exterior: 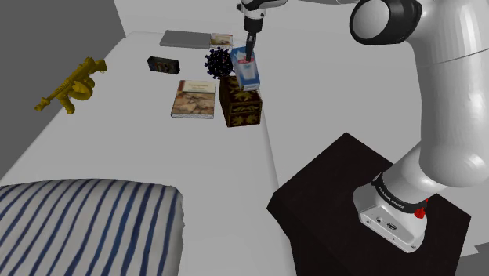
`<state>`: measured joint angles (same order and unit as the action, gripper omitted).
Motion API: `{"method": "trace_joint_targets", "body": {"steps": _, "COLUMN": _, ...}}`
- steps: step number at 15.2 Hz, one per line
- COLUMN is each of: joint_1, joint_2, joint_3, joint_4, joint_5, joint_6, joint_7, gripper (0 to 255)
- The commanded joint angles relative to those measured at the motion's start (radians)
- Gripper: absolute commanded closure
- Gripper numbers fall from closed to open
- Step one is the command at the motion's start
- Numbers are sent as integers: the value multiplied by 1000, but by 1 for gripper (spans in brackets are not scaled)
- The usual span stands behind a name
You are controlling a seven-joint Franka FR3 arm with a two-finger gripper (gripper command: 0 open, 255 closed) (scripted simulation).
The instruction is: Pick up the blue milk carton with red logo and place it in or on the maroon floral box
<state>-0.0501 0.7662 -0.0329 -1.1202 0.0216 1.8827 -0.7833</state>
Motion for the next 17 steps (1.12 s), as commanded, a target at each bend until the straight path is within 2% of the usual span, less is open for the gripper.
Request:
{"method": "trace_joint_targets", "body": {"steps": 1, "joint_1": 1, "joint_2": 6, "joint_3": 0, "joint_4": -15, "joint_5": 0, "joint_6": 23, "joint_7": 0, "gripper": 255}}
{"method": "trace_joint_targets", "body": {"steps": 9, "joint_1": 1, "joint_2": 6, "joint_3": 0, "joint_4": -17, "joint_5": 0, "joint_6": 26, "joint_7": 0, "gripper": 255}}
{"method": "trace_joint_targets", "body": {"steps": 10, "joint_1": 1, "joint_2": 8, "joint_3": 0, "joint_4": -15, "joint_5": 0, "joint_6": 25, "joint_7": 1, "gripper": 0}}
{"method": "trace_joint_targets", "body": {"steps": 15, "joint_1": 1, "joint_2": 6, "joint_3": 0, "joint_4": -17, "joint_5": 0, "joint_6": 26, "joint_7": 0, "gripper": 0}}
{"method": "trace_joint_targets", "body": {"steps": 17, "joint_1": 0, "joint_2": -7, "joint_3": 0, "joint_4": 28, "joint_5": 0, "joint_6": -32, "joint_7": 1, "gripper": 0}}
